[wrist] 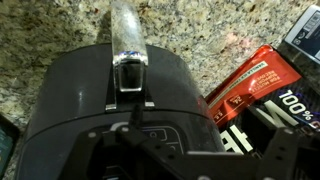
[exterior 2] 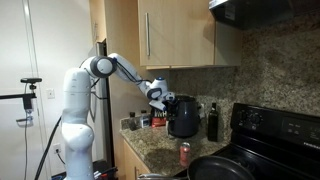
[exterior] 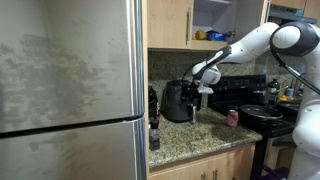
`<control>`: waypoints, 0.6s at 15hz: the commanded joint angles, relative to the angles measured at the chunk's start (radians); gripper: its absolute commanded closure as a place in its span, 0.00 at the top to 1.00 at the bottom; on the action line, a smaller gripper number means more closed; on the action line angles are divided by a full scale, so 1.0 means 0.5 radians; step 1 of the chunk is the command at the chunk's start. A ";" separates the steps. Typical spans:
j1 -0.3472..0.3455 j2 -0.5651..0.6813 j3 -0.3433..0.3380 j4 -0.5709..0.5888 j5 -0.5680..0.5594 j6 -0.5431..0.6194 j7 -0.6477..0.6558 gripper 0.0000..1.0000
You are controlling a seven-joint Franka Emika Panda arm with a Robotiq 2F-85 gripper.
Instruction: Turn on the air fryer
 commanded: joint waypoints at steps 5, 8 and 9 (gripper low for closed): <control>-0.056 0.017 0.130 0.040 0.038 0.129 -0.114 1.00; -0.051 0.007 0.161 0.046 0.028 0.140 -0.127 1.00; -0.042 -0.007 0.172 0.031 0.000 0.155 -0.083 1.00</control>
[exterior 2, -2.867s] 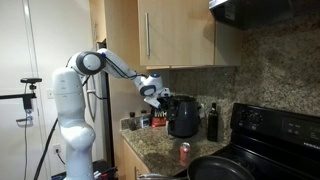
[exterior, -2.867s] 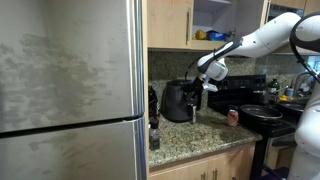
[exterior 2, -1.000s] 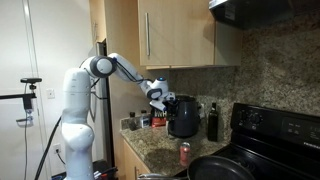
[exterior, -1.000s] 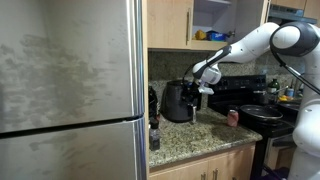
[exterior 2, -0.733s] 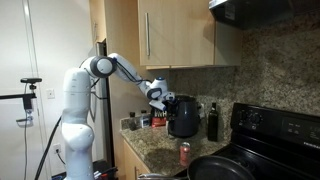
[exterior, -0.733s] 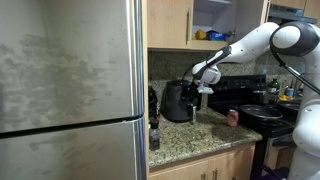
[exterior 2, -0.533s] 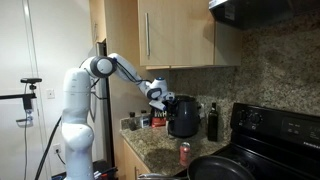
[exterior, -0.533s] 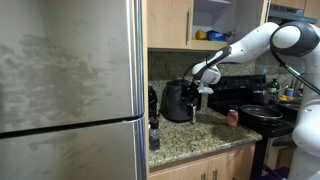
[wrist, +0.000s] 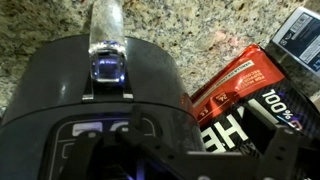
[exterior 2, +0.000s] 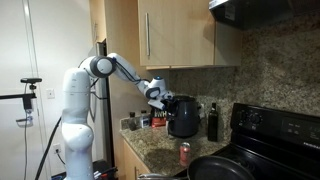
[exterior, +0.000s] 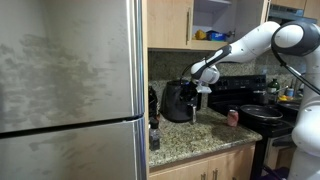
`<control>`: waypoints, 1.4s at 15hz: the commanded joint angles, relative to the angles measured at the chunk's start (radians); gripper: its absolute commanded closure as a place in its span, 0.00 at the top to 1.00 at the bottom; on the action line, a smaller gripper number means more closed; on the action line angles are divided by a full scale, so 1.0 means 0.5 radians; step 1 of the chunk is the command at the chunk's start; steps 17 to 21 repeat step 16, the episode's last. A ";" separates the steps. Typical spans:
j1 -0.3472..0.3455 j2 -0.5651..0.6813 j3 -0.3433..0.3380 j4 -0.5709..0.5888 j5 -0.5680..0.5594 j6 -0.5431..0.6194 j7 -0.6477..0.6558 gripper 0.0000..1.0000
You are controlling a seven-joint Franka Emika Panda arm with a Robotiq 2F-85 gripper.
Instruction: Turn on the air fryer
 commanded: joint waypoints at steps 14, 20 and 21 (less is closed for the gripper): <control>0.068 -0.171 0.212 -0.070 0.047 -0.139 -0.093 1.00; 0.073 -0.079 0.201 0.001 0.067 -0.048 -0.084 1.00; 0.073 -0.079 0.201 0.001 0.067 -0.048 -0.084 1.00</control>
